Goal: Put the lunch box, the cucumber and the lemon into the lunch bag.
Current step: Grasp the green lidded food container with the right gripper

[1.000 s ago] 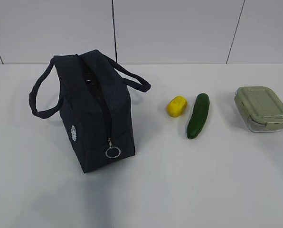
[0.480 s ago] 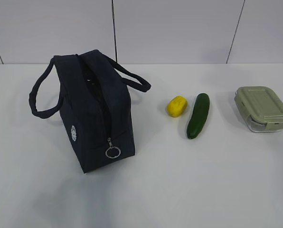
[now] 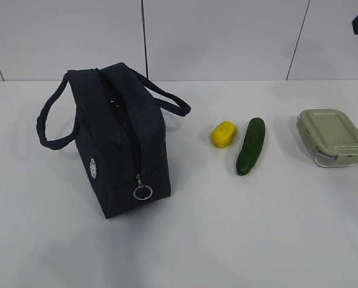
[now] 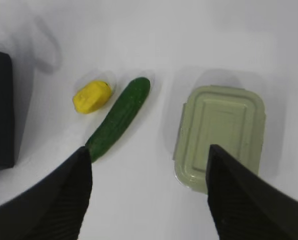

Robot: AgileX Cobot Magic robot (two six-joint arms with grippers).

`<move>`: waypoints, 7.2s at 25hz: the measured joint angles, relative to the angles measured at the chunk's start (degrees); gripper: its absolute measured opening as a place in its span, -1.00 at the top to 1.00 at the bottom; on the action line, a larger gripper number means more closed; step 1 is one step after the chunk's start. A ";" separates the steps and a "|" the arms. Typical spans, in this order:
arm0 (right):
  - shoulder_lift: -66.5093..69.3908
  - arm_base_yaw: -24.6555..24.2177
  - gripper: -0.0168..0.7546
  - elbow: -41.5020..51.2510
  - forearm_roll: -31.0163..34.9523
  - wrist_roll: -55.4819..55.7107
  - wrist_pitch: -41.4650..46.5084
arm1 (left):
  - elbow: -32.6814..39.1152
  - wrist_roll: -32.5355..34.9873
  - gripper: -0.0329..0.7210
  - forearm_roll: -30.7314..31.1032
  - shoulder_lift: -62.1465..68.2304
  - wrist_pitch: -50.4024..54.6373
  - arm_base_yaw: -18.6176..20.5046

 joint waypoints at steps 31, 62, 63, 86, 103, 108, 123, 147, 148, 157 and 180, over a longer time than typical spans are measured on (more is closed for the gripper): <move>38.78 -21.83 -0.42 -2.83 33.91 -32.43 4.74 | 0.00 0.00 0.27 0.10 0.00 0.02 0.00; 41.38 -20.94 -0.41 -3.19 40.47 -33.53 4.26 | 0.00 0.00 0.27 0.10 0.00 0.02 0.00; 41.50 -20.94 -0.41 -3.19 40.51 -33.53 4.26 | 0.00 0.00 0.27 0.10 0.00 0.02 0.00; 42.61 -20.50 -0.41 -3.19 41.58 -32.38 4.13 | 0.00 0.00 0.27 0.10 0.00 0.02 0.00; 43.09 -17.76 -0.41 -2.73 40.09 -31.13 3.96 | 0.00 0.00 0.27 0.10 0.00 0.02 0.00; 43.09 -17.57 -0.41 -2.73 39.44 -29.82 3.96 | 0.00 0.00 0.27 0.10 0.00 0.02 0.00; 43.09 -17.57 -0.41 -2.73 38.62 -24.74 4.16 | 0.00 0.00 0.27 0.10 0.00 0.02 0.00; 43.09 -17.57 -0.42 -2.73 38.88 -19.65 4.21 | 0.00 0.00 0.27 0.10 0.00 0.02 0.00; 43.09 -17.57 -0.42 -2.73 38.88 -19.63 4.21 | 0.00 0.00 0.27 0.10 0.00 0.02 0.00; 43.09 -17.57 -0.41 -2.73 38.88 -19.53 4.21 | 0.00 0.00 0.27 0.10 0.00 0.02 0.00; 43.09 -17.57 -0.27 -2.73 39.29 -19.53 4.17 | 0.00 0.00 0.27 0.10 0.00 0.02 0.00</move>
